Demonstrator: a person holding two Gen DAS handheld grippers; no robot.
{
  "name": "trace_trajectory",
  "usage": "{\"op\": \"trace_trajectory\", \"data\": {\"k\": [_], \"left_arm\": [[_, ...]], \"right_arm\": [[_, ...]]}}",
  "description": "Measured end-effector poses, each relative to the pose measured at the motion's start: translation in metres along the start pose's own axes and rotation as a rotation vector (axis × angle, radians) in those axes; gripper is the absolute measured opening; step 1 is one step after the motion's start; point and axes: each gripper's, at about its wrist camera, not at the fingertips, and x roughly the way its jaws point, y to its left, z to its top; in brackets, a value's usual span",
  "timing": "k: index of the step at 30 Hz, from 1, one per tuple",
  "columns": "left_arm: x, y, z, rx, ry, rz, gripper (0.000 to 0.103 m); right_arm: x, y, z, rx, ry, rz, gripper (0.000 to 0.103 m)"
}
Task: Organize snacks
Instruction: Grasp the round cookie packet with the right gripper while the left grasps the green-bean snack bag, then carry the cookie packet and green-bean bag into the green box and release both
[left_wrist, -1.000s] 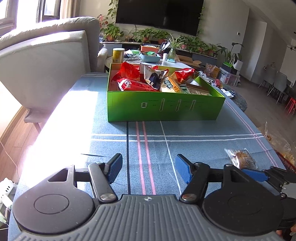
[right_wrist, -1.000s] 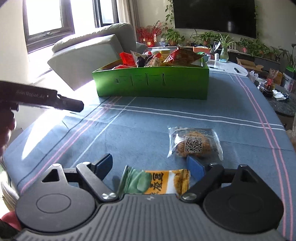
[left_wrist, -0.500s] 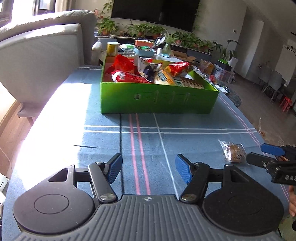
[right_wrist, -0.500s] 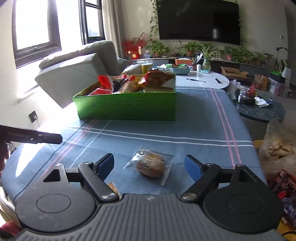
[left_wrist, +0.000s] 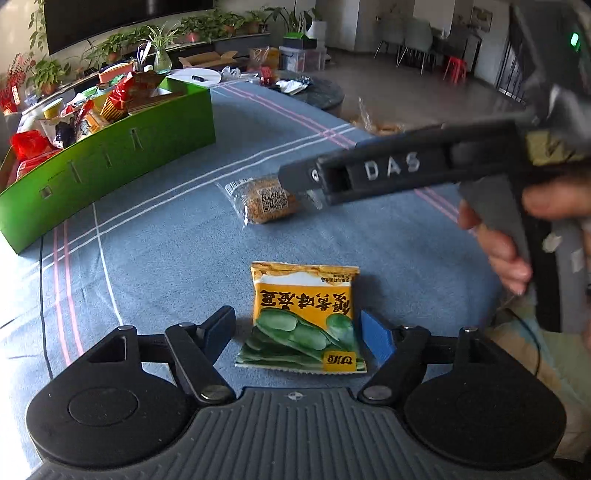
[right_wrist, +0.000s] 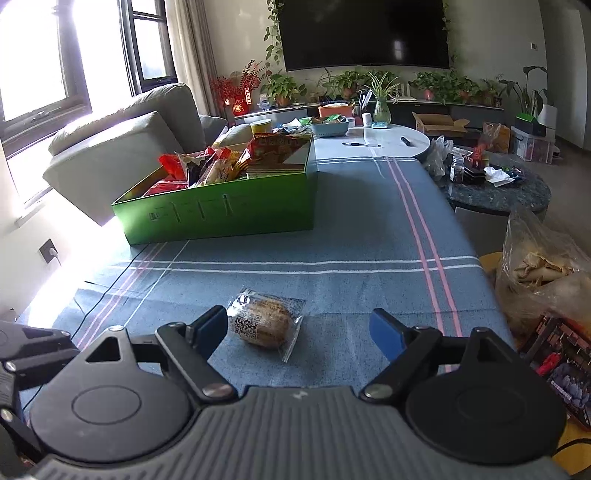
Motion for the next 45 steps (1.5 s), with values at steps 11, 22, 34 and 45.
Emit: {"op": "trace_trajectory", "data": {"k": [11,22,34,45], "left_arm": [[-0.017,0.052,-0.004,-0.182,-0.075,0.145,0.049],[-0.045,0.088,-0.008,-0.284,-0.15,0.208,0.05],[-0.044,0.09,-0.013,-0.305,-0.146,0.196,0.05],[-0.041,0.085,-0.013,-0.3,-0.138,0.191,0.05]], "right_arm": [[0.007,0.003,-0.003,-0.021,0.043,0.018,0.099],[0.037,0.026,-0.01,-0.191,0.09,-0.188,0.1],[0.065,0.019,0.004,-0.026,0.088,-0.156,0.099],[0.049,0.03,0.0,0.015,0.053,-0.097,0.093]]}}
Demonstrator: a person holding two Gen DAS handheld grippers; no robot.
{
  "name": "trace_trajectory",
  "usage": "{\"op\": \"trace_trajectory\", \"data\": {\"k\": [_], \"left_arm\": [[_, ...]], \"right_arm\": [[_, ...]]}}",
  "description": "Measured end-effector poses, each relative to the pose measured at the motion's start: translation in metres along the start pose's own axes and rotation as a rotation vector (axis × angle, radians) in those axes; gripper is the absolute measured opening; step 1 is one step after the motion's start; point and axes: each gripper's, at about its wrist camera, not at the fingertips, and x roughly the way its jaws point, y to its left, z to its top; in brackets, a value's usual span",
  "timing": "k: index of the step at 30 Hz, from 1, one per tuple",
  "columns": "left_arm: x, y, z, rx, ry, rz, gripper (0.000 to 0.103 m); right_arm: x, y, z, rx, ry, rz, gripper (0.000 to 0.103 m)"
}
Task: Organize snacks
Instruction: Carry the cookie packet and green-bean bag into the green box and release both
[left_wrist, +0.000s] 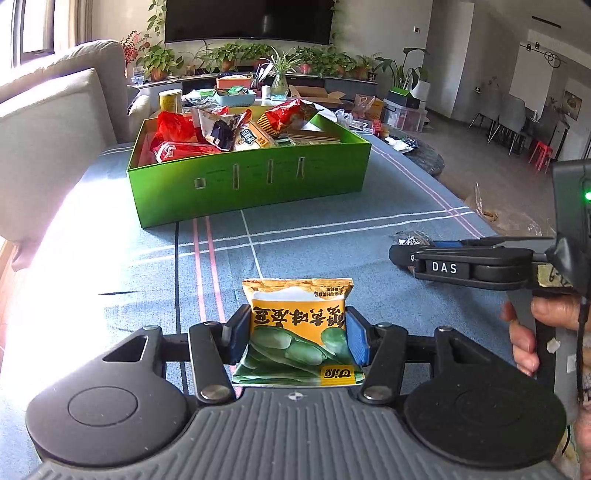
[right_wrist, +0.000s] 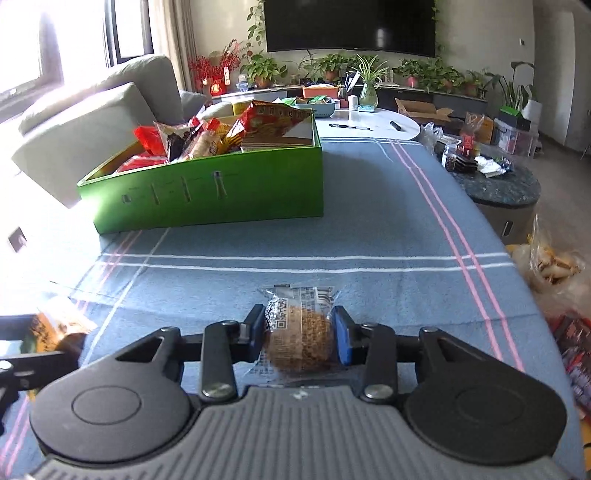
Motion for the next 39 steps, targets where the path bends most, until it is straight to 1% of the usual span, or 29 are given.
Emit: {"op": "trace_trajectory", "data": {"k": [3,6,14,22,28,39], "left_arm": [[-0.001,0.001,0.0,-0.006,-0.002,0.004,0.05],[-0.003,0.004,0.0,-0.019,-0.007,0.006,0.05],[-0.01,0.015,0.003,-0.047,-0.029,0.022,0.05],[-0.015,0.029,0.01,-0.077,-0.059,0.045,0.05],[-0.015,0.037,0.022,-0.082,-0.082,0.059,0.05],[0.009,0.047,0.057,-0.069,-0.094,0.073,0.05]], "right_arm": [[-0.005,0.002,-0.001,0.061,-0.009,0.037,0.093],[-0.01,0.007,0.001,0.087,-0.011,0.071,0.093],[-0.028,0.024,0.008,0.072,-0.047,0.127,0.093],[-0.034,0.037,0.018,0.058,-0.072,0.185,0.093],[-0.033,0.039,0.032,0.053,-0.082,0.198,0.093],[-0.006,0.04,0.066,0.056,-0.087,0.215,0.093]]}}
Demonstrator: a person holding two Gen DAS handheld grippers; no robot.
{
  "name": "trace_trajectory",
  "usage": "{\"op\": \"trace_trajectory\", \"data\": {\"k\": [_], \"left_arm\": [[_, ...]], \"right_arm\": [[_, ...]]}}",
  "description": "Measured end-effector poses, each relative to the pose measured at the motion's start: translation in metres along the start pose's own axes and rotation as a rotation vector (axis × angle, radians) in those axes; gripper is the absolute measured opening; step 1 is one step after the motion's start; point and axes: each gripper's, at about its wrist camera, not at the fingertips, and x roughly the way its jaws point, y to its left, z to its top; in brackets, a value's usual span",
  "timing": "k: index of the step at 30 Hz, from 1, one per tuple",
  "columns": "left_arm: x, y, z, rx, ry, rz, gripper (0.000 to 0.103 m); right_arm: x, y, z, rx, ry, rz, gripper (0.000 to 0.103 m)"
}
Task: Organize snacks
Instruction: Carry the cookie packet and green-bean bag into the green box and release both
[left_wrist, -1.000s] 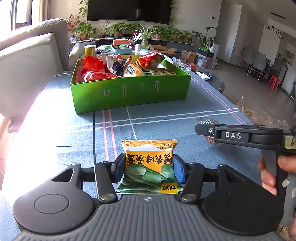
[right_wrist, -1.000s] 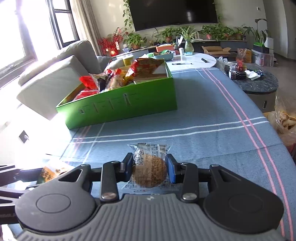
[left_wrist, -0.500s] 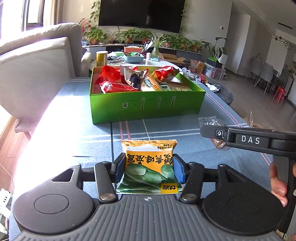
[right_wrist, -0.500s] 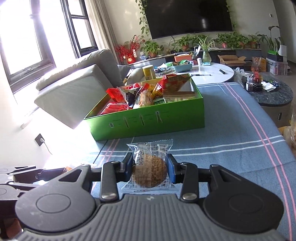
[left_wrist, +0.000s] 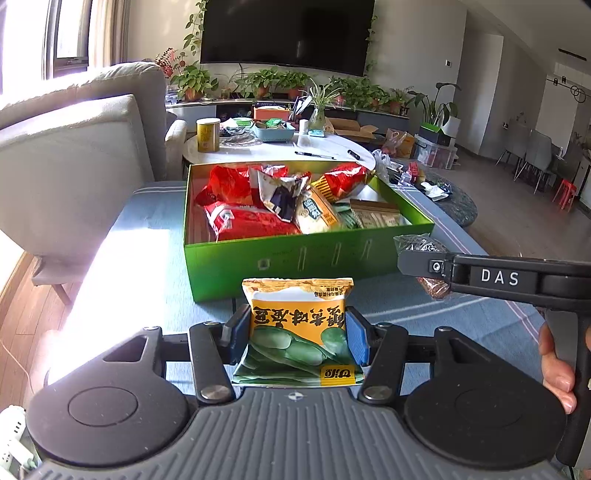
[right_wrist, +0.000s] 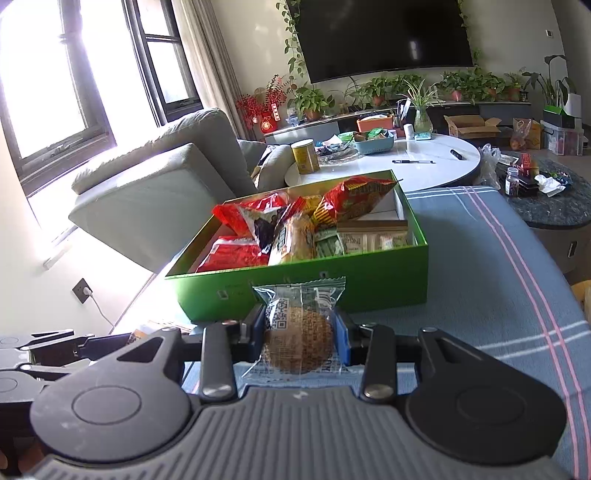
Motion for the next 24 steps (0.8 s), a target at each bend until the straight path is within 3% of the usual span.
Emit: {"op": "trace_trajectory", "data": {"k": [24], "left_arm": [[0.053,0.001,0.057,0.005,-0.006,0.021,0.05]], "right_arm": [[0.039,-0.027,0.046,0.037,-0.017,-0.045,0.093]]}}
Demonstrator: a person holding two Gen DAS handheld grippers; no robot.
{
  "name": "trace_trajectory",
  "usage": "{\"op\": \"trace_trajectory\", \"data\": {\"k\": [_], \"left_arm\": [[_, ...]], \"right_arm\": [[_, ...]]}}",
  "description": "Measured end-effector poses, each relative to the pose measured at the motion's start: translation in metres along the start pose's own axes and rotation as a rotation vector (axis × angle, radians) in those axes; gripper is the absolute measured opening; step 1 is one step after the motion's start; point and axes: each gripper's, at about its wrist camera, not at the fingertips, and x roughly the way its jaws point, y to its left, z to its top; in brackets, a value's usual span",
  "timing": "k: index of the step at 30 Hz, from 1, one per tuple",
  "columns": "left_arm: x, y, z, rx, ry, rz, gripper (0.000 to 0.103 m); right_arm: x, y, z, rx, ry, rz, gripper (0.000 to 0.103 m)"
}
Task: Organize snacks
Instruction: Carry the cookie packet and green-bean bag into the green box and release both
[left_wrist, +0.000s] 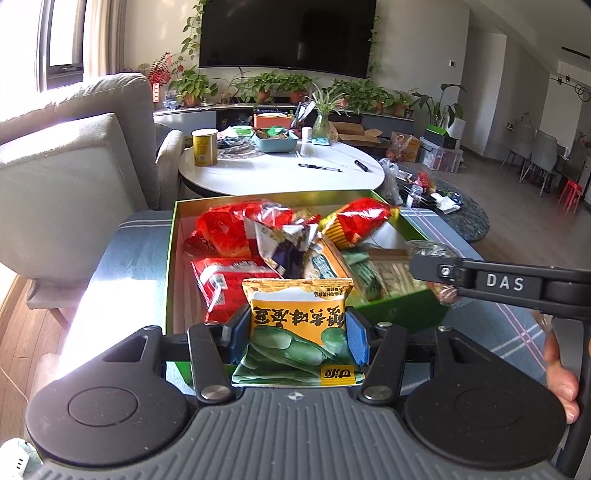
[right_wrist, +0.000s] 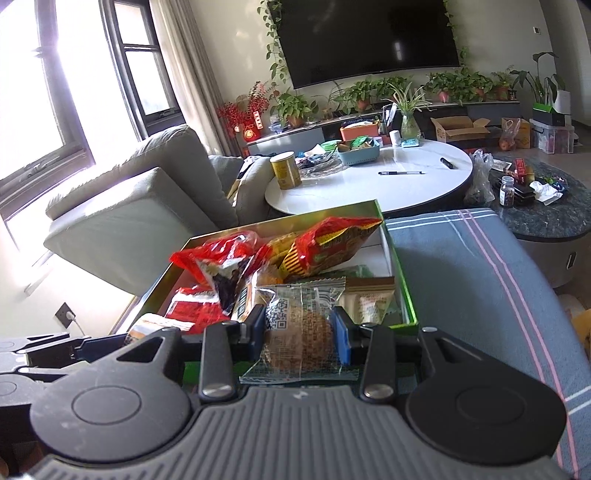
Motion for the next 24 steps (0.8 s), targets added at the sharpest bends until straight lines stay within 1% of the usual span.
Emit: {"op": "trace_trajectory", "data": {"k": [5,11,16,24], "left_arm": [[0.014,0.011,0.013,-0.034,0.005,0.027,0.05],[0.032,0.019,0.025,-0.032,0.011,0.046,0.05],[0.048,0.028,0.026,-0.041,0.03,0.05,0.05],[0.066,0.036,0.032,-0.051,0.032,0.06,0.05]], "right_arm": [[0.015,-0.011,0.012,0.039,0.01,-0.055,0.093],[0.043,-0.017,0.023,0.048,0.04,-0.106,0.093],[0.063,-0.023,0.026,0.082,0.061,-0.109,0.093],[0.089,-0.019,0.036,0.062,0.047,-0.106,0.093]]}}
